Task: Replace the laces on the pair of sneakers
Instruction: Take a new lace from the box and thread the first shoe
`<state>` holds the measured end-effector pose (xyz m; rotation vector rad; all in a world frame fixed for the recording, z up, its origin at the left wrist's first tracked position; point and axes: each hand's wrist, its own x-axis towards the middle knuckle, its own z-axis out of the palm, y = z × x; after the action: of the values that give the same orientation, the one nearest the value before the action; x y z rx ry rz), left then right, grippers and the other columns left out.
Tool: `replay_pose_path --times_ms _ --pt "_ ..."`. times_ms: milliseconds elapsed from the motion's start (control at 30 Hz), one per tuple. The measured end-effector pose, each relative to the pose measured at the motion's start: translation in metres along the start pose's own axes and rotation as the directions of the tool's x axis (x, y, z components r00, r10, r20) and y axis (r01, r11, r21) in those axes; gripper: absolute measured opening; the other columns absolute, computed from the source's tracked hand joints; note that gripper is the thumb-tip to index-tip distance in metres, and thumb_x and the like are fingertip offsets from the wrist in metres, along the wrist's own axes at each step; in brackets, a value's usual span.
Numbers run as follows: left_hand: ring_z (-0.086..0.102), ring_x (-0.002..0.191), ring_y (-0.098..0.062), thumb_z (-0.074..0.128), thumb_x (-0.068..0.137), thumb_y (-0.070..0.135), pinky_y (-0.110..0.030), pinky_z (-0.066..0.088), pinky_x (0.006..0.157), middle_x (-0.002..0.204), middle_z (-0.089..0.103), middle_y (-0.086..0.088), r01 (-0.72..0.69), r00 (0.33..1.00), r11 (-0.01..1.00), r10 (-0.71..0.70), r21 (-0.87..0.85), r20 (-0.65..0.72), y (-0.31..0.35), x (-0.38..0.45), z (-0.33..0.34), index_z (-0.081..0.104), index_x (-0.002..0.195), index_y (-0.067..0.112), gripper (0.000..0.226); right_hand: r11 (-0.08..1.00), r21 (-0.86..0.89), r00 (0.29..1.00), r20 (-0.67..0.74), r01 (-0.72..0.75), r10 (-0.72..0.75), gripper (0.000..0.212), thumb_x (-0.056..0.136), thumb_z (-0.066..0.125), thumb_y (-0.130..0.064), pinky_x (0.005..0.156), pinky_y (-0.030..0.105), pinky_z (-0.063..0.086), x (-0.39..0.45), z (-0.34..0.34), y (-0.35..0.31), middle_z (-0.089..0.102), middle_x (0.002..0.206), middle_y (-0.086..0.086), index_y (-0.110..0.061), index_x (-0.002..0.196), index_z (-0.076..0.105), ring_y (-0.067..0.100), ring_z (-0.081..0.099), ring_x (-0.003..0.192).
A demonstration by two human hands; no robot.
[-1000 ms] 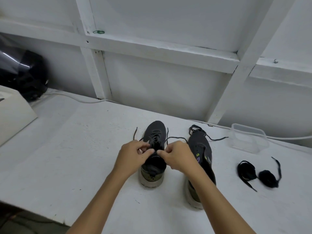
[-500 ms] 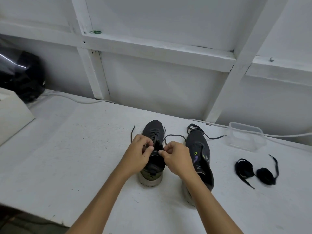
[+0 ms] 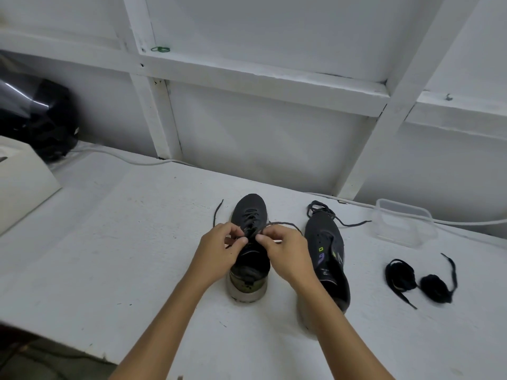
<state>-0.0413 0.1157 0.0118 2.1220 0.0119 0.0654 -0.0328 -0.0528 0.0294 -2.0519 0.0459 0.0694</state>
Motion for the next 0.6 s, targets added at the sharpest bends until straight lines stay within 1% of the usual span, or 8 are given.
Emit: replay_pose_path --times_ms 67,133,200,233,367,467,533,600 --pt "0.066 0.089 -0.002 0.069 0.094 0.026 -0.011 0.048 0.073 0.096 0.067 0.013 0.001 1.0 1.0 -0.001 0.026 -0.027 0.0 0.0 0.001 0.065 0.092 0.024 0.004 0.961 0.234 0.987 0.098 -0.145 0.125 0.014 0.094 0.071 -0.015 0.083 0.041 0.061 0.002 -0.007 0.0 0.076 0.086 0.002 -0.017 0.08 0.072 0.02 0.072 0.087" --pt "0.066 0.086 -0.002 0.068 0.094 0.025 -0.01 0.047 0.071 0.092 0.068 0.013 0.014 0.999 0.999 -0.012 0.046 -0.045 0.001 -0.001 0.002 0.065 0.091 0.022 0.005 0.874 0.401 0.956 0.21 -0.275 0.204 0.013 0.096 0.069 -0.012 0.072 0.037 0.063 0.002 -0.017 -0.004 0.076 0.093 0.011 -0.011 0.083 0.069 0.024 0.074 0.088" --pt "0.066 0.086 -0.003 0.068 0.094 0.025 -0.011 0.048 0.07 0.093 0.068 0.013 0.028 0.998 0.998 -0.025 0.054 -0.054 0.002 -0.002 0.003 0.066 0.093 0.022 0.004 0.844 0.42 0.934 0.269 -0.334 0.236 0.011 0.097 0.068 -0.012 0.067 0.029 0.06 0.0 -0.024 -0.007 0.076 0.096 0.01 -0.009 0.087 0.069 0.017 0.074 0.085" --pt "0.066 0.086 -0.003 0.067 0.094 0.025 -0.013 0.05 0.071 0.096 0.068 0.013 0.027 0.999 0.998 -0.024 0.057 -0.048 0.003 -0.002 0.004 0.066 0.096 0.023 0.003 0.842 0.412 0.926 0.291 -0.349 0.241 0.01 0.097 0.067 -0.013 0.067 0.029 0.06 0.0 -0.026 -0.008 0.076 0.098 0.007 -0.009 0.088 0.069 0.015 0.075 0.086" --pt "0.062 0.089 -0.003 0.065 0.093 0.022 -0.017 0.049 0.08 0.111 0.059 0.011 -0.053 0.998 0.985 0.046 0.166 0.05 0.01 0.003 0.006 0.066 0.122 0.031 0.03 0.798 0.415 0.88 0.381 -0.437 0.283 0.02 0.101 0.062 -0.03 0.085 0.042 0.062 0.004 -0.032 -0.013 0.076 0.11 0.003 -0.012 0.099 0.069 0.016 0.072 0.104" --pt "0.06 0.091 -0.009 0.073 0.089 0.029 -0.02 0.046 0.079 0.115 0.059 0.011 -0.082 0.994 0.951 0.055 0.298 0.097 0.014 0.009 0.006 0.065 0.127 0.034 0.039 0.796 0.433 0.898 0.323 -0.422 0.3 0.031 0.105 0.05 -0.041 0.088 0.044 0.059 0.011 -0.038 -0.021 0.074 0.113 0.001 -0.016 0.099 0.068 0.016 0.069 0.109" --pt "0.062 0.088 -0.01 0.071 0.091 0.032 -0.023 0.048 0.076 0.113 0.063 0.01 -0.083 0.996 0.937 0.07 0.338 0.05 0.015 0.012 0.006 0.07 0.121 0.031 0.03 0.81 0.445 0.923 0.221 -0.382 0.314 0.038 0.108 0.04 -0.04 0.091 0.044 0.056 0.016 -0.04 -0.025 0.073 0.11 0.0 -0.016 0.098 0.068 0.015 0.068 0.107" --pt "0.064 0.087 -0.009 0.067 0.094 0.031 -0.026 0.053 0.075 0.107 0.067 0.009 -0.053 0.999 0.956 0.054 0.29 0.003 0.017 0.013 0.007 0.073 0.11 0.028 0.017 0.776 0.522 0.934 0.161 -0.355 0.319 0.04 0.11 0.035 -0.037 0.093 0.045 0.055 0.022 -0.043 -0.03 0.075 0.102 -0.001 -0.015 0.102 0.068 0.016 0.07 0.103"
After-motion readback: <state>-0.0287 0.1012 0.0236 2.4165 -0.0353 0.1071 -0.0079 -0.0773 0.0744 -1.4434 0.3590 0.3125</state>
